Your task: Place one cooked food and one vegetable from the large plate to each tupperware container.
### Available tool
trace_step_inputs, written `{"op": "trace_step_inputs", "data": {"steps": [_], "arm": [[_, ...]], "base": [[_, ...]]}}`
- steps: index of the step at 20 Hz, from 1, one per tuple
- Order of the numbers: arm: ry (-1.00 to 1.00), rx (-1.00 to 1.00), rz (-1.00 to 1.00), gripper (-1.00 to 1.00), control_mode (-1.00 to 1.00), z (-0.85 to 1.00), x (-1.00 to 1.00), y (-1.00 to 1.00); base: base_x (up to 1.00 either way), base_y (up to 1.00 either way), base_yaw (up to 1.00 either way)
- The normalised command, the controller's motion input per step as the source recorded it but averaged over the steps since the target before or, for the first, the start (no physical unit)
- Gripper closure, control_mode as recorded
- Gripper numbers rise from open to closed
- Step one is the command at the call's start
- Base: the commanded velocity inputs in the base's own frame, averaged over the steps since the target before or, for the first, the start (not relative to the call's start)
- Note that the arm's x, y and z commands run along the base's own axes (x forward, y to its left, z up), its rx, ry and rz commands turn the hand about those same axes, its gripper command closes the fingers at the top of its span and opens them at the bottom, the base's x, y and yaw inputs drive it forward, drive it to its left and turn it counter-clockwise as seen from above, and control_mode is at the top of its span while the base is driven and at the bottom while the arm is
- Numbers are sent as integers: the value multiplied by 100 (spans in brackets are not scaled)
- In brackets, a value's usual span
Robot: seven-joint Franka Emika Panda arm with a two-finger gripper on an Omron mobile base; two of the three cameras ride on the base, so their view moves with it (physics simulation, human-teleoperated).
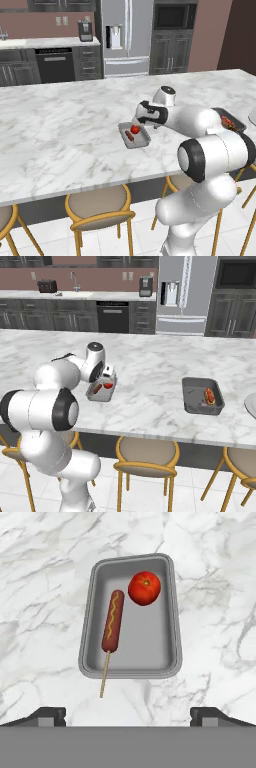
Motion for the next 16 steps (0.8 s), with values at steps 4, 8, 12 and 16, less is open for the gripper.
{"op": "trace_step_inputs", "data": {"steps": [4,8,12,16], "arm": [[6,-13,1,-100,-100,57,-44,-48],[17,-6,-4,-100,-100,62,-50,-64],[7,0,-8,-100,-100,21,-70,-65],[-1,0,-10,-100,-100,0,-100,-44]], "base": [[0,0,0],[0,0,0],[0,0,0],[0,0,0]]}}
